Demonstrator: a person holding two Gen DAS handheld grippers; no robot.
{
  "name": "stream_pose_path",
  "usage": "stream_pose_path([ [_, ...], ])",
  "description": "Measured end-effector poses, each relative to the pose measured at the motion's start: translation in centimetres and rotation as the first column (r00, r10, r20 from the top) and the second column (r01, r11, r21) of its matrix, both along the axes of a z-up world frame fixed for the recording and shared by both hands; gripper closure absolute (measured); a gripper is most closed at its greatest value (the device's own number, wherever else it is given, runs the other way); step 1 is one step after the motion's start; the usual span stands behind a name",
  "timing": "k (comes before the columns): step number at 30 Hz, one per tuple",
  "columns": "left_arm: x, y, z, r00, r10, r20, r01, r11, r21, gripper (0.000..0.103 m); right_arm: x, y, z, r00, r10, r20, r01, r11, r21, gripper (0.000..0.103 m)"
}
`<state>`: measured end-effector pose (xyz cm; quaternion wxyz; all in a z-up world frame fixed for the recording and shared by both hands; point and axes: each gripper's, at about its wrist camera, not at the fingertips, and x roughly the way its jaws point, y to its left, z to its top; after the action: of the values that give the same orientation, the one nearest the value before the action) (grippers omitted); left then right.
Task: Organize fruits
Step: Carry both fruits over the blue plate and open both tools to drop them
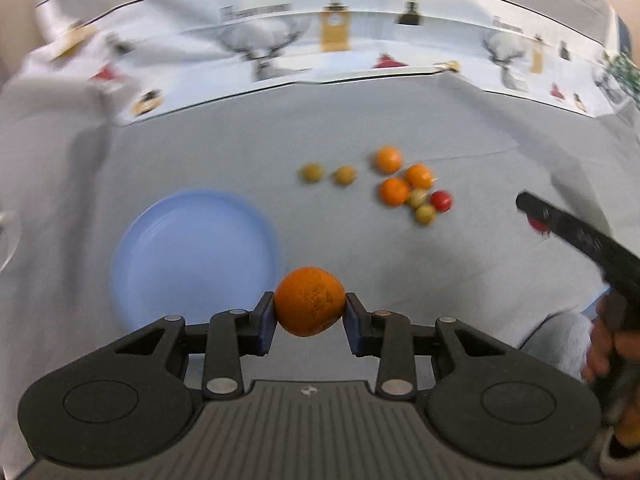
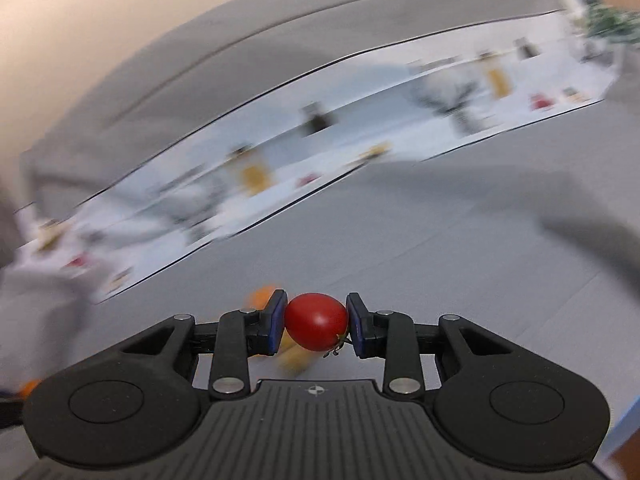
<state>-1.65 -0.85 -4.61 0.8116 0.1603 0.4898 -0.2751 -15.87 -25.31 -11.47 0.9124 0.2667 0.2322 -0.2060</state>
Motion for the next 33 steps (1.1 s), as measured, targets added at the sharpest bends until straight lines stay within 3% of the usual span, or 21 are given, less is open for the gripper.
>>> stream_pose_path([
  [4, -1.8, 5.4, 0.6, 0.997, 0.074, -0.007, -0.074, 0.997, 0.003, 0.064, -0.5, 6.1, 1.9, 0.985, 0.175, -0.002, -0.174, 0.980, 0.093, 0.069],
  [11, -4.4, 12.2, 1.2, 0.992, 0.124, 0.031, -0.123, 0.992, -0.037, 0.064, -1.5, 14.3, 5.1, 0.934, 0.356, -0.034, -0.352, 0.932, 0.084, 0.069],
  [22, -3.4, 16.8, 1.3, 0.979, 0.199, 0.035, -0.193, 0.973, -0.125, 0.064, -1.2, 20.1, 6.7, 0.906, 0.396, -0.147, -0.404, 0.915, -0.023, 0.069],
  [33, 1.4, 15.3, -0.7, 0.976, 0.217, 0.029, -0.213, 0.971, -0.111, 0.064, 3.9, 20.8, 5.3, 0.889, 0.403, -0.219, -0.422, 0.905, -0.049, 0.069],
])
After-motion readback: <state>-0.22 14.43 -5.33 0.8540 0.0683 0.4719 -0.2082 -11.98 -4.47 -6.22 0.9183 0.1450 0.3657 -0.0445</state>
